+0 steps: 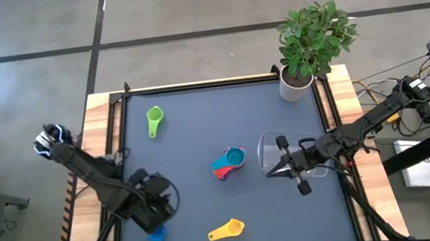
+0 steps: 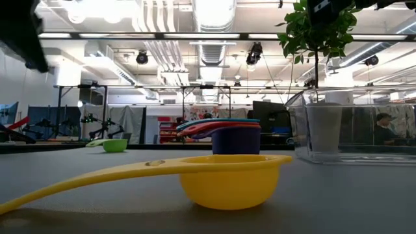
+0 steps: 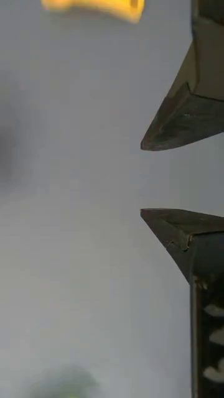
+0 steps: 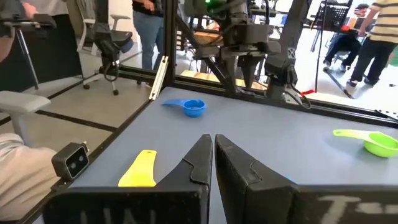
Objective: Nest measuring cups in basket
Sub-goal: Stack the green measuring cup on the light blue measuring cup
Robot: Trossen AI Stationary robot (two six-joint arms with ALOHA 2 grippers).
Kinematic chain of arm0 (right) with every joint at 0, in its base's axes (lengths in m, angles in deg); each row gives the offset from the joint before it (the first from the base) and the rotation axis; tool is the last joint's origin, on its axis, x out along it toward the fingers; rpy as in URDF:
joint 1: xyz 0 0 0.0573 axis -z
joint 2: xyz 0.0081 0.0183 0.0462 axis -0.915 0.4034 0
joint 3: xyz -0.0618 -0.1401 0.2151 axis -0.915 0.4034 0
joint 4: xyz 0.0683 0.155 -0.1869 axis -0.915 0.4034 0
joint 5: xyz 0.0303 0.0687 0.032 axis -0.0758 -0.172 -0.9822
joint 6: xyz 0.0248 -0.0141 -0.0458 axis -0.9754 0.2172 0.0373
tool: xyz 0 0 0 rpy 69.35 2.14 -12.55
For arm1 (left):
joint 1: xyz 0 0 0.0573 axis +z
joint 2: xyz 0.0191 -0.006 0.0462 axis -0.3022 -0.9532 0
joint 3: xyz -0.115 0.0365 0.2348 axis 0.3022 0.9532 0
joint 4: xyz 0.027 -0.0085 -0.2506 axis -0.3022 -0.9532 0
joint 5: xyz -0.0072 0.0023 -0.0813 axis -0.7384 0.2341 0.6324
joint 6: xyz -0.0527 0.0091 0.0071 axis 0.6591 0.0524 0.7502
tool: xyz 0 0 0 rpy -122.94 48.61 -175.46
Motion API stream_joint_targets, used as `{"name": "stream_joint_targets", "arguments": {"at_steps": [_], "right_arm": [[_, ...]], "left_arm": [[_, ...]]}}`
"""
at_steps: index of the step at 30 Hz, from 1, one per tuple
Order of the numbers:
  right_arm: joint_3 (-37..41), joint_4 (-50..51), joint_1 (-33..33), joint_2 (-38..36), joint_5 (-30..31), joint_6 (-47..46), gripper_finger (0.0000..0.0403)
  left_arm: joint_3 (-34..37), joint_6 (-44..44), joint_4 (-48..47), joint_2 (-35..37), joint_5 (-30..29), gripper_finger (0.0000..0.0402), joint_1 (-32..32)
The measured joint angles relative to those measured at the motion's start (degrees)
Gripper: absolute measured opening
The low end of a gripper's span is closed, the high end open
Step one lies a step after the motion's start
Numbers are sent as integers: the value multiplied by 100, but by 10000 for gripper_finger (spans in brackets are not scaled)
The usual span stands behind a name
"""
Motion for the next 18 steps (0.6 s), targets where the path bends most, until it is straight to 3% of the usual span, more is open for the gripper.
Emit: {"name": "stream_joint_targets", "arguments": {"at_steps": [3, 9, 18], "right_arm": [[1, 11, 0, 0, 10, -70, 9], [32, 39, 0, 2, -10, -225, 9], [37, 37, 0, 2, -13, -258, 9]], "left_arm": [[134, 671, -490, 150, 257, 136, -203], [524, 1420, -424, 248, 974, 120, -409], [1018, 1574, 738, 228, 2197, 108, -587]]}}
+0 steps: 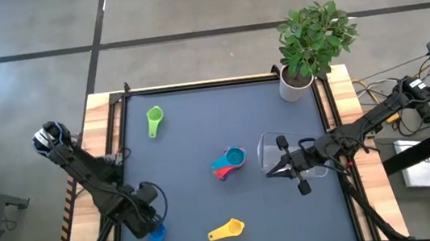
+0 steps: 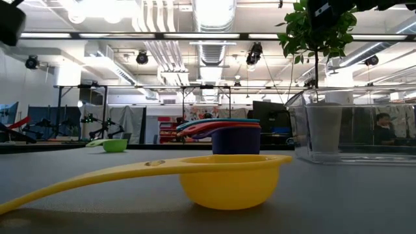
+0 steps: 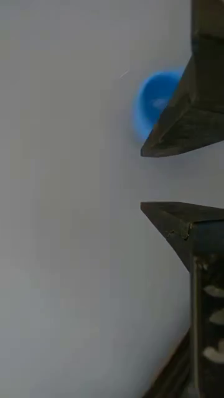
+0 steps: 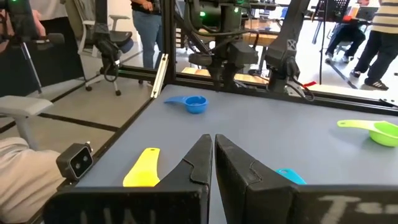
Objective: Nest measuring cups in basket
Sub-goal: Stack the green measuring cup on the light blue measuring cup
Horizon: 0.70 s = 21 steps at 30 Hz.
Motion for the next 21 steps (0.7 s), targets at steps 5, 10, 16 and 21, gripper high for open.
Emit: {"name": "stream_joint_targets", "arguments": {"at_steps": [5, 10, 16, 21], "right_arm": [[0, 0, 0, 0, 0, 13, 9], [2, -2, 0, 0, 2, 15, 9], [2, -7, 0, 0, 2, -69, 9], [2, -13, 0, 0, 106, -157, 9]], "left_arm": [[60, 55, 199, 0, -65, 107, -98], [62, -83, -431, 0, -683, 107, -50], [63, -512, -1436, 197, -705, 102, 299], [78, -1376, -1580, 707, -1368, 79, 973]]}}
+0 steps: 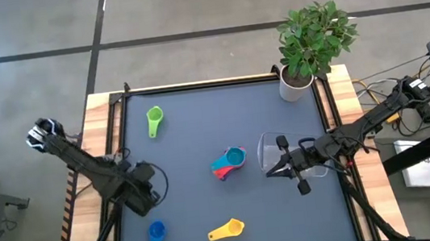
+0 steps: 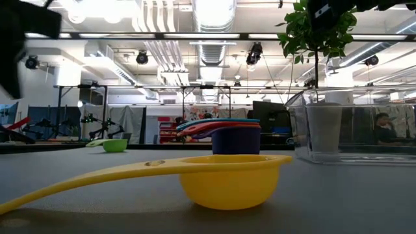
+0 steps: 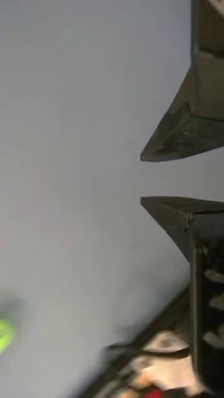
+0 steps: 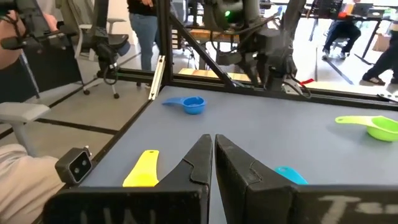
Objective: Nest measuring cups in basket
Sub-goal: Stack the green measuring cup on the light blue measuring cup
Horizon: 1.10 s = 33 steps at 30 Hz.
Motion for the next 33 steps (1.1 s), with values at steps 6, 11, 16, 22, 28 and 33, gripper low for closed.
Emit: {"name": "stream_joint_targets", "arguments": {"at_steps": [6, 11, 16, 22, 28, 33], "right_arm": [[26, 11, 0, 0, 39, 22, 9], [26, 1, 0, 0, 46, 219, 9], [26, -7, 14, 0, 50, 655, 9], [26, -2, 181, 0, 50, 1020, 9], [26, 11, 481, 0, 50, 1023, 9], [26, 7, 688, 0, 48, 1023, 9]], "left_arm": [[2, -1455, 1, 669, -776, 55, 1513], [13, -2738, 234, 1004, -1095, 41, 3006], [39, -4102, 920, 1031, -942, 41, 4450], [39, -5661, 1825, 822, -306, 41, 5837], [39, -6211, 2177, 566, -122, 48, 6944], [39, -6499, 2214, 125, 268, 90, 7491]]}}
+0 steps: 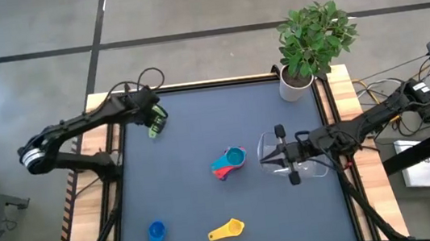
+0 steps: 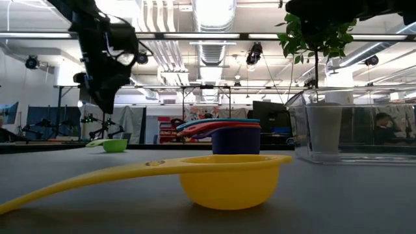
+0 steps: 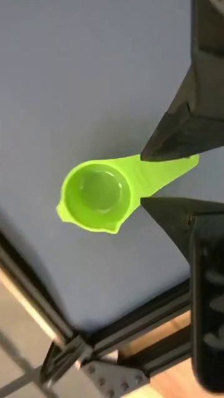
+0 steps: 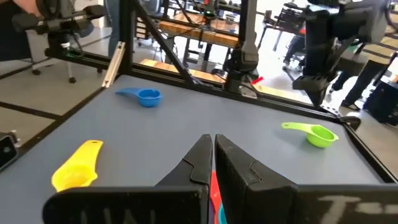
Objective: Nest measuring cups in basket
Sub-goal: Stack the green measuring cup on the light blue measuring cup
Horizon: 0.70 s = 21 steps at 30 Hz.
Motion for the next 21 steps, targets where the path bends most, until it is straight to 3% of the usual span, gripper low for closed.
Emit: {"name": "stream_joint_targets", "arguments": {"at_steps": [11, 16, 21], "right_arm": [[0, -9, 64, 0, -2, 19, 9], [0, -7, 64, 0, -2, 64, 9], [0, 13, 64, 0, -5, 57, 9]], "left_arm": [[0, -694, 826, -960, 12, 200, 141], [0, -761, 1300, -1265, 15, 219, 226], [0, -751, 1110, -1554, 346, 222, 282]]}}
